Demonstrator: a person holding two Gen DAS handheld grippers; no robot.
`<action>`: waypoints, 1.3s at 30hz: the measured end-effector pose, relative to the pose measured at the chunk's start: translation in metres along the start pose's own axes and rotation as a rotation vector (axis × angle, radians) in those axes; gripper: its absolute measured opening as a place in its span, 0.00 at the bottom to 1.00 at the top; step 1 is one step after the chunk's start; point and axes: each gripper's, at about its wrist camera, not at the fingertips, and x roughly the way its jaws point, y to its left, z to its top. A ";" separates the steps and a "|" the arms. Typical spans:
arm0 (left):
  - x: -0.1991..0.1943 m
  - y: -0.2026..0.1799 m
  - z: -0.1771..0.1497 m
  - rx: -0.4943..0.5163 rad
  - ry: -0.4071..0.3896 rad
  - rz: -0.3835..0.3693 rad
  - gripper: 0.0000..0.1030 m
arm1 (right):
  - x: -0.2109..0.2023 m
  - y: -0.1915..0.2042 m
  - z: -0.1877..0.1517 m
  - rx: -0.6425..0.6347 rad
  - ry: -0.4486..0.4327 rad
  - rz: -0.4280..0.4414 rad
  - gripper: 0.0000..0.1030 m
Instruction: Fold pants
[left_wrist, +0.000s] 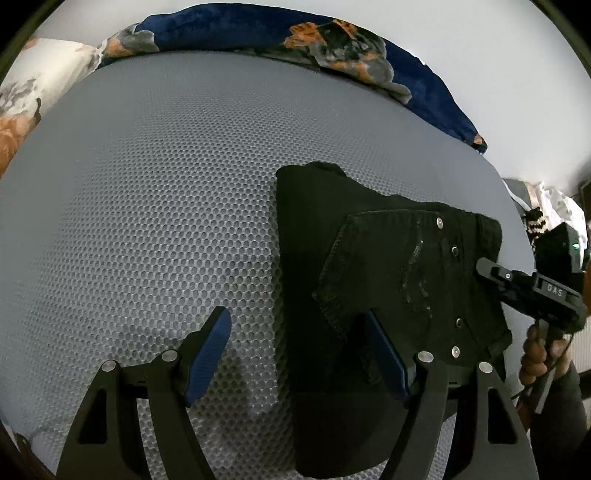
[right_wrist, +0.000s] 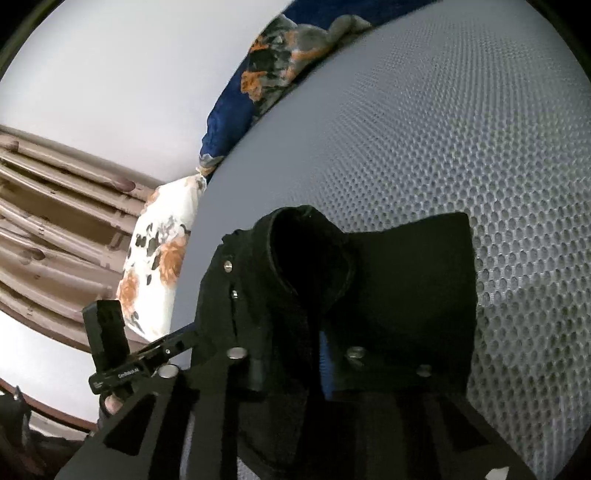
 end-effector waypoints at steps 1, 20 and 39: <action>-0.001 -0.001 0.000 0.002 -0.002 -0.001 0.73 | -0.005 0.006 -0.001 0.004 -0.016 0.001 0.11; 0.026 -0.022 0.013 0.065 0.021 0.024 0.73 | -0.048 -0.033 -0.041 0.140 -0.134 -0.263 0.21; 0.029 -0.042 -0.020 0.172 0.073 0.001 0.73 | -0.068 0.004 -0.105 0.040 -0.082 -0.423 0.14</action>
